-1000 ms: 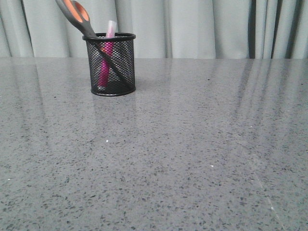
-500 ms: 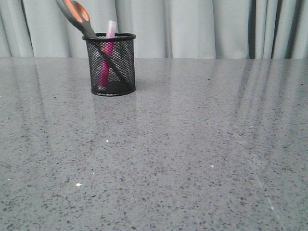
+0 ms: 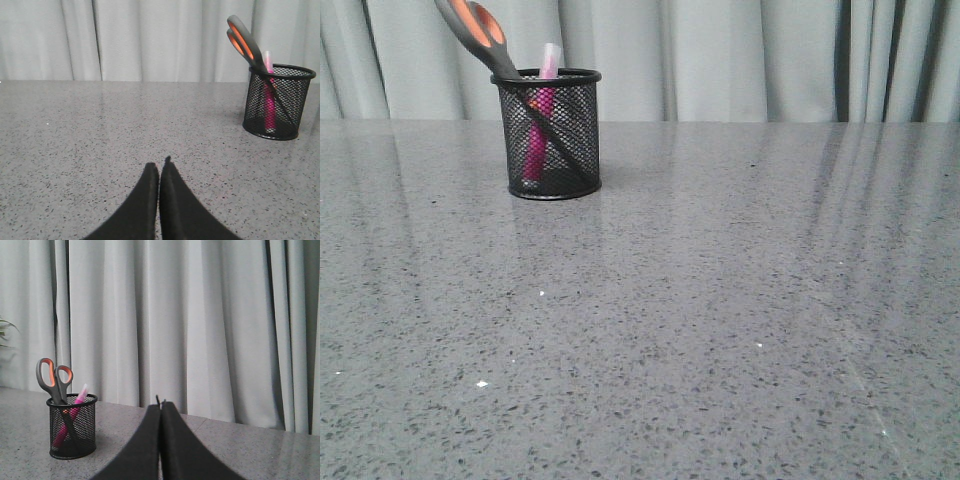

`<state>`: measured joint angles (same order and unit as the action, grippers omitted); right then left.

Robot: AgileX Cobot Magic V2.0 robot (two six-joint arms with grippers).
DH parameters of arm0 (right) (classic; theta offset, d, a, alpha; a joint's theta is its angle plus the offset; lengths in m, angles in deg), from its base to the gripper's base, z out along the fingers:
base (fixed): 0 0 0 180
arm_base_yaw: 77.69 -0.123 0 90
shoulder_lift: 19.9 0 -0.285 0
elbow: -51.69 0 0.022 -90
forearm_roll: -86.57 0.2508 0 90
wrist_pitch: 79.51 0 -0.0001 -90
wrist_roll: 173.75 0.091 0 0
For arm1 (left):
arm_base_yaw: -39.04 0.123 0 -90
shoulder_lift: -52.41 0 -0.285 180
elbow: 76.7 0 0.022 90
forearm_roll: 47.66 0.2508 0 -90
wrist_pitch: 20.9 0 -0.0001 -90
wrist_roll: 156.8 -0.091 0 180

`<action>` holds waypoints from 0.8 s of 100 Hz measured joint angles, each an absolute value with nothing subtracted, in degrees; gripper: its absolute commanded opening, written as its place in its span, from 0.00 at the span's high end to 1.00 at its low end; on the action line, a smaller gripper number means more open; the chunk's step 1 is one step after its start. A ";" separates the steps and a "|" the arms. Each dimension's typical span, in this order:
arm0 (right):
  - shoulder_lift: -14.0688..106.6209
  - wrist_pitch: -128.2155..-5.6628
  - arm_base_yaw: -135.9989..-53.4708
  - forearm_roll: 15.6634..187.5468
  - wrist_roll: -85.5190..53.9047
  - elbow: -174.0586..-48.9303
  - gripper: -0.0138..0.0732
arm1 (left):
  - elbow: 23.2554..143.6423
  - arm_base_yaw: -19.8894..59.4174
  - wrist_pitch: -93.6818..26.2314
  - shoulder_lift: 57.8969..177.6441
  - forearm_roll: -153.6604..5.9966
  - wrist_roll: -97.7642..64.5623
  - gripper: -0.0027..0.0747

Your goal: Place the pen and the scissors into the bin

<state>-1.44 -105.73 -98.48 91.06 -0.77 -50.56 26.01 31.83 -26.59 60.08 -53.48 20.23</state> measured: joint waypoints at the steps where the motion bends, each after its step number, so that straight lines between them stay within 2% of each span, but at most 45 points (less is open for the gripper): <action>1: -1.44 -105.73 -98.48 91.06 -0.77 -50.56 0.93 | 26.01 31.83 -26.59 60.08 -53.63 20.23 0.99; 80: -1.44 -105.73 -98.48 91.06 -0.77 -50.56 0.93 | 26.01 31.83 -26.54 60.08 -54.36 20.23 0.99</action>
<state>-1.44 -105.73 -98.48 91.06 -0.77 -50.56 26.01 31.83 -26.54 60.08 -54.36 20.23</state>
